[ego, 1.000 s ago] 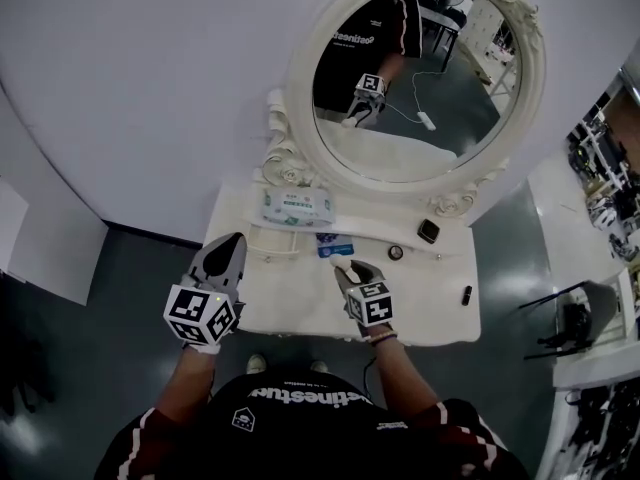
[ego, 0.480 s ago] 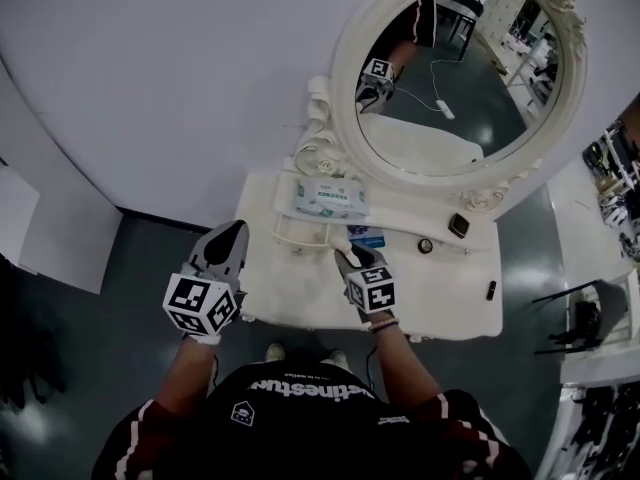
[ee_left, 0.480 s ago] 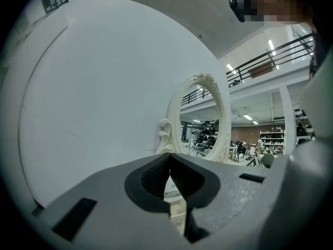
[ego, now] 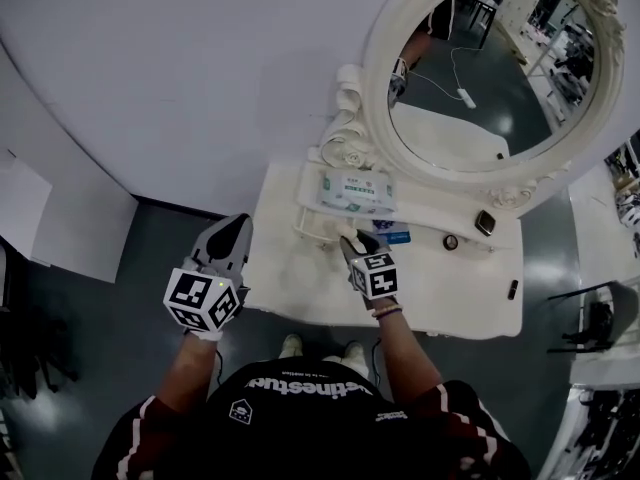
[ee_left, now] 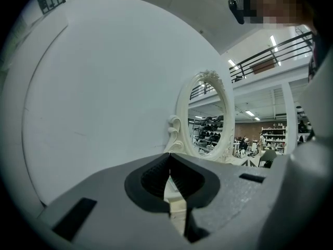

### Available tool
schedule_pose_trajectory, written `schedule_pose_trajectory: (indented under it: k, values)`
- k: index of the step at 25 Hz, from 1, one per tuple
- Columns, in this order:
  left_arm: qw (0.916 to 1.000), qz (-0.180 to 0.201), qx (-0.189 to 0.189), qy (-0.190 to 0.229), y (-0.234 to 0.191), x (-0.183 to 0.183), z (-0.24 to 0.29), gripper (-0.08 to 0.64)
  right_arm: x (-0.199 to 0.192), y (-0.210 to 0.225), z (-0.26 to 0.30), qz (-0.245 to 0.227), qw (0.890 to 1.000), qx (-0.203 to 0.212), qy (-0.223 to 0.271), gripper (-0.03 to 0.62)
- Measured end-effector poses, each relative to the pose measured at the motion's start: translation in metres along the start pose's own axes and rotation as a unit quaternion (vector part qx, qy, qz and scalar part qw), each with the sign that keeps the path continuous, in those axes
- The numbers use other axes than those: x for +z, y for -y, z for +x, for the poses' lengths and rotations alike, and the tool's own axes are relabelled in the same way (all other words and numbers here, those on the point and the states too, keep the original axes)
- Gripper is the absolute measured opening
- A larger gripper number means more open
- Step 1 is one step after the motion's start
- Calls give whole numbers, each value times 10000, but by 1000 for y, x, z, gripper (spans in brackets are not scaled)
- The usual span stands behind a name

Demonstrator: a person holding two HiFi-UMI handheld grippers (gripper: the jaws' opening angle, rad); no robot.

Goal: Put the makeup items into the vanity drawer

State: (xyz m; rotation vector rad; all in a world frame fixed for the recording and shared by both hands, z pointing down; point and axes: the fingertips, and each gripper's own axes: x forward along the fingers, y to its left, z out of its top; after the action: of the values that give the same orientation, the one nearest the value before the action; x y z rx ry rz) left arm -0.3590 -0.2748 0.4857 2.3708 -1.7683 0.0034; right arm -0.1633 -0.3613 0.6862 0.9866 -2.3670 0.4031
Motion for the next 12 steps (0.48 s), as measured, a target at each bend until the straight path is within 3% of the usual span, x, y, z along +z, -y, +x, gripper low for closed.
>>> schedule_pose_trajectory:
  k: [8,12]
  values:
    - [9997,-16,105,-207,-14,-12,-11,6,-4,3,23,-41,10000,-33,-63,163]
    - [9997,-29,70,-248,-14,-15,-13,6,-6,3,25,-25,9999,-122,-68,215]
